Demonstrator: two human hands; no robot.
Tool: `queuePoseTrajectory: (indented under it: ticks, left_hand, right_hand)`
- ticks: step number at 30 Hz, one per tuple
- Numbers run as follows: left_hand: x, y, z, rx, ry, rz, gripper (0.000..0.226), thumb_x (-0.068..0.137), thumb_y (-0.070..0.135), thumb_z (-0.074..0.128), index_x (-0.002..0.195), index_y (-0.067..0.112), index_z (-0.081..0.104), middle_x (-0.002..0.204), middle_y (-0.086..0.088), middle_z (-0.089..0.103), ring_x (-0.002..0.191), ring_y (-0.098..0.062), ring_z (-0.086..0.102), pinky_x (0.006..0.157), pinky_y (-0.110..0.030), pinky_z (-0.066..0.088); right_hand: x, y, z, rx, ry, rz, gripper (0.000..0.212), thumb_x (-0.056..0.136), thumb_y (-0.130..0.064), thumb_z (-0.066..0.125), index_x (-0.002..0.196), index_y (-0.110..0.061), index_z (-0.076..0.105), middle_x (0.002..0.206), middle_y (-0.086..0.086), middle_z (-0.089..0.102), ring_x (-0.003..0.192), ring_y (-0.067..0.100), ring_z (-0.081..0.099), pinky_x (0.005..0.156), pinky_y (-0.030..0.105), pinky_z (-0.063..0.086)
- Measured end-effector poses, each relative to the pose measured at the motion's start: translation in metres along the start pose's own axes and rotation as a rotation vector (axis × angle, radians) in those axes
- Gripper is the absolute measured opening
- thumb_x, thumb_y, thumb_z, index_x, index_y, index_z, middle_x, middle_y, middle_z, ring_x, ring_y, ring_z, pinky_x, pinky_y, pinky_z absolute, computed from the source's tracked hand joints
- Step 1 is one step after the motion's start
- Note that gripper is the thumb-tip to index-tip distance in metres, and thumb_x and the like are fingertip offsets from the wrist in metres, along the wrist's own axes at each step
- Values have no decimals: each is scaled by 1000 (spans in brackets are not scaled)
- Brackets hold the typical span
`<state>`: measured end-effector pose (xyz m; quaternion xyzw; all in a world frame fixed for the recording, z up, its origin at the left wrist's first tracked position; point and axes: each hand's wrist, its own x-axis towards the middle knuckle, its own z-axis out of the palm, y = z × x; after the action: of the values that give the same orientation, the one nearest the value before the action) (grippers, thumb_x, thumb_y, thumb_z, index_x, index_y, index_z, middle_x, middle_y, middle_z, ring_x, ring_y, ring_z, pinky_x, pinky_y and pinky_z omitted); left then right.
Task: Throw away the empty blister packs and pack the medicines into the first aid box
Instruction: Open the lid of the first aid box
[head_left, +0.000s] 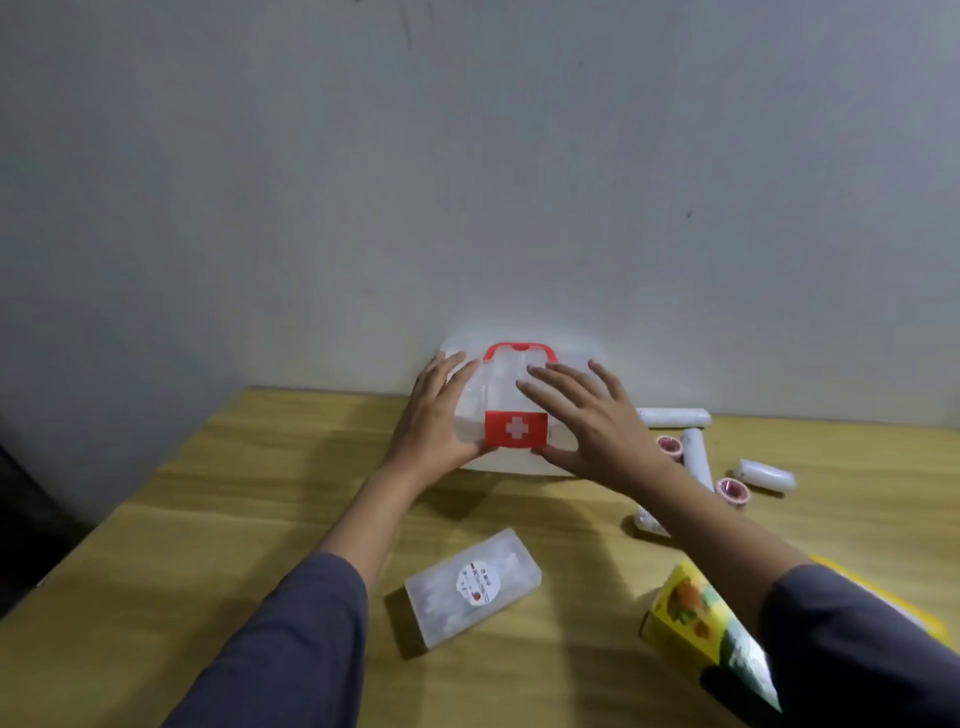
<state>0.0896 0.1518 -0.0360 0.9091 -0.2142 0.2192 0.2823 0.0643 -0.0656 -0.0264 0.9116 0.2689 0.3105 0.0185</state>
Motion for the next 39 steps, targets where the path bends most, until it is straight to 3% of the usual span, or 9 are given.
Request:
queuePoseTrajectory:
  ticks: [9,15,19,22,26,29,32,34,39]
  left_hand:
    - [-12,3,-7,-51,-24,-67,99,68,41,83,149,19,29,160,-4,18,148,-21,14,119,-37,22]
    - [-12,9,2,-338,39,-280,121,62,41,86,153,19,9,162,-3,0,149,-20,7,117,-38,23]
    - [-14,7,9,-480,102,-379,128,58,40,88,153,16,6,160,-5,14,147,-22,17,114,-34,27]
    - [-14,5,13,-582,152,-375,115,53,39,91,146,22,26,144,-1,44,133,-20,42,101,-31,43]
    - [-16,7,14,-518,136,-342,96,55,44,89,136,26,40,131,10,51,120,-10,47,89,-24,40]
    - [-17,8,17,-510,140,-319,92,55,48,88,134,29,44,130,10,54,120,-9,49,90,-24,43]
    - [-19,8,20,-551,158,-324,90,54,47,88,133,32,46,130,9,55,119,-9,51,91,-24,44]
    - [-22,8,20,-574,184,-331,89,55,45,88,133,33,47,129,10,55,118,-8,51,93,-23,45]
    - [-30,8,18,-582,230,-310,72,52,53,84,115,53,49,119,16,61,112,4,55,93,-26,51]
  right_hand:
    - [-6,-12,-20,304,-13,38,56,86,-61,26,122,-33,58,141,-4,49,136,14,38,115,50,15]
    - [3,-14,-25,534,-21,200,36,88,-42,47,118,-29,62,135,-10,54,134,3,37,119,47,11]
    - [13,-9,-32,621,-37,235,30,90,-31,52,116,-24,64,131,-7,58,131,7,43,117,44,12]
    - [25,-2,-45,705,-36,258,32,89,-29,53,120,-25,61,129,-5,59,126,5,47,115,36,15]
    - [48,13,-68,855,31,328,26,89,-26,55,111,-18,67,108,-5,66,97,5,60,88,16,42]
    - [69,25,-71,822,155,402,24,91,-28,53,102,-15,69,89,-4,66,77,-1,58,72,15,42]
    - [88,33,-65,715,267,492,28,93,-37,48,100,-20,68,87,0,69,82,16,62,87,33,48]
    - [99,34,-62,607,297,544,31,94,-41,43,102,-22,66,94,2,72,88,20,61,103,48,36]
    - [116,35,-56,443,382,624,28,95,-38,40,106,-24,62,98,2,72,100,22,59,111,49,17]
